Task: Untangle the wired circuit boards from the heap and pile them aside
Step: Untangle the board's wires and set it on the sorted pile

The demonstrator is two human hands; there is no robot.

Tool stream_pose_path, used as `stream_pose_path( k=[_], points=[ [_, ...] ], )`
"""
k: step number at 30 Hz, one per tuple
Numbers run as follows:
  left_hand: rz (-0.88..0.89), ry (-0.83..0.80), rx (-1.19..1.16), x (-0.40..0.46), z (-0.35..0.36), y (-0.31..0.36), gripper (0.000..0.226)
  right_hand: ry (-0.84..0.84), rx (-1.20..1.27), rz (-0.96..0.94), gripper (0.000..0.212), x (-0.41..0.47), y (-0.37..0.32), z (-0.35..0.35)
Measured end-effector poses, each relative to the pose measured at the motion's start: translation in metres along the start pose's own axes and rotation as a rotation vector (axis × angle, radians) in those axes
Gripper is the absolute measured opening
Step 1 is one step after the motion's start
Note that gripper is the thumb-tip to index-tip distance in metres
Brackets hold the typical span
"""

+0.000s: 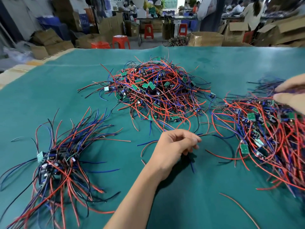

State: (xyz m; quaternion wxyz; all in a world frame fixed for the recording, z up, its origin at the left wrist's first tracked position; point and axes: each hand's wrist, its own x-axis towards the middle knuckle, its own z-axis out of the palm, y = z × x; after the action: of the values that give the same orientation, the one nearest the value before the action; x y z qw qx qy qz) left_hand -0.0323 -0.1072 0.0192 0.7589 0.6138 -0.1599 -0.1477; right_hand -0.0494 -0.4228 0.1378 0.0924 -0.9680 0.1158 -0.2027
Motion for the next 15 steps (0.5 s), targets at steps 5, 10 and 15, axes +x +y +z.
stream_pose_path(
  k=[5, 10, 15],
  points=[
    [-0.031, 0.019, 0.0, -0.001, 0.001, 0.003, 0.021, -0.236, -0.017, -0.172, 0.002, -0.003, -0.113, 0.061],
    [-0.044, 0.002, -0.015, -0.002, 0.001, 0.004, 0.023, -0.356, 0.033, -0.107, 0.032, 0.025, -0.138, 0.139],
    [-0.054, -0.005, -0.032, -0.001, 0.001, 0.004, 0.027, -0.267, 0.11, 0.072, 0.034, 0.042, -0.136, 0.161]
  ],
)
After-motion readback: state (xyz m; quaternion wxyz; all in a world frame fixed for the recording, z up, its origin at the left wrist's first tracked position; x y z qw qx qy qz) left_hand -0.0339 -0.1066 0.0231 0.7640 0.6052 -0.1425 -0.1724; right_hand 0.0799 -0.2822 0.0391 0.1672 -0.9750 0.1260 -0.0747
